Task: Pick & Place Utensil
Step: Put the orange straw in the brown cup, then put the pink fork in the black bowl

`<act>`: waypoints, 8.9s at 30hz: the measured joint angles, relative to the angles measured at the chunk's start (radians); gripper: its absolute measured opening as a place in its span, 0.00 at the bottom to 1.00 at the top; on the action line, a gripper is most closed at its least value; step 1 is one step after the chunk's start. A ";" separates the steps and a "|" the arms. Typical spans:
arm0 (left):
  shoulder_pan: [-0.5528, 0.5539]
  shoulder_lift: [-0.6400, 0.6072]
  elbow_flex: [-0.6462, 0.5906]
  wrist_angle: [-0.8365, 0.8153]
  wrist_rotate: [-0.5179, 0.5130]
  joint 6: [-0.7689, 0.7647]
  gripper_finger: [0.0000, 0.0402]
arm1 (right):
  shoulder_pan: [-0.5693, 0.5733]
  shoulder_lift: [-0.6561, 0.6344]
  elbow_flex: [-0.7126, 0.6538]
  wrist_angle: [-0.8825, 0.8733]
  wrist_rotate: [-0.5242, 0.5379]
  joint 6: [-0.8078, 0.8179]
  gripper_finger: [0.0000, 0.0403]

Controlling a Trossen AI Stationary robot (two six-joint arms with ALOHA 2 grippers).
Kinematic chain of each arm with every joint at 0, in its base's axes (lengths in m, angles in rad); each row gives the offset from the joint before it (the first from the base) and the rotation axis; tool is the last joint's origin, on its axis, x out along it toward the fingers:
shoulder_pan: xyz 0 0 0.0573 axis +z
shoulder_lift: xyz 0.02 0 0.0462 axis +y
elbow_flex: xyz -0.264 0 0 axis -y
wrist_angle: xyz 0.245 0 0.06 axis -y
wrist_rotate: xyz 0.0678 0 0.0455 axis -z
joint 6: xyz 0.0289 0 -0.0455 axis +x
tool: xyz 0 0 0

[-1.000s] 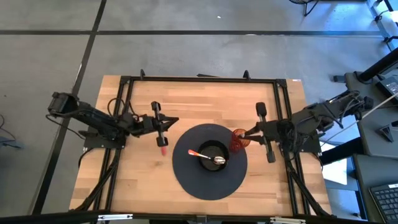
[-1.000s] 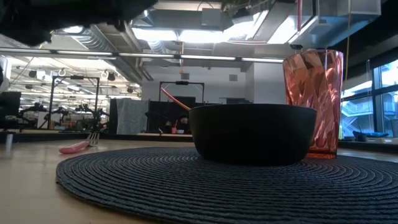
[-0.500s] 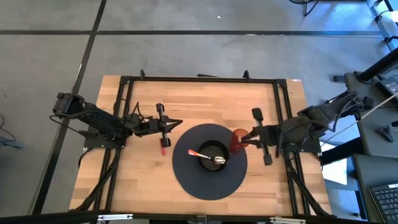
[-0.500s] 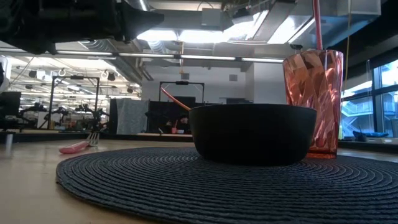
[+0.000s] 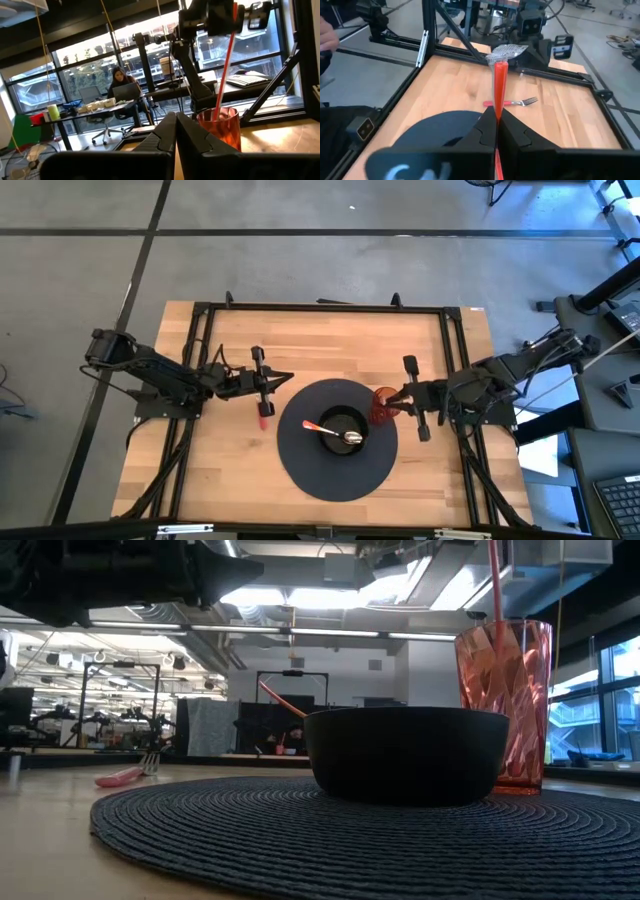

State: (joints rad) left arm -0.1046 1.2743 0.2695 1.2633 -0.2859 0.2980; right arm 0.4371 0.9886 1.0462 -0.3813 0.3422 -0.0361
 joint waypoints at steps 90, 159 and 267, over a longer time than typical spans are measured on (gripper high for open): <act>0.000 0.000 0.001 -0.010 -0.008 -0.018 0.01 | -0.191 -0.704 -0.429 0.124 -0.153 -0.049 0.10; 0.062 0.000 0.001 -0.257 -0.165 -0.161 0.00 | -0.230 -0.985 -0.955 0.312 -0.230 -0.022 0.01; 0.011 0.446 0.616 -2.091 0.239 0.050 0.13 | -0.230 -0.984 -0.955 0.345 -0.230 0.006 0.01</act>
State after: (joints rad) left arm -0.0935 1.7203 0.8852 -0.8277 -0.0468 0.3479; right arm 0.2066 0.0042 0.0912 -0.0360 0.1118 -0.0303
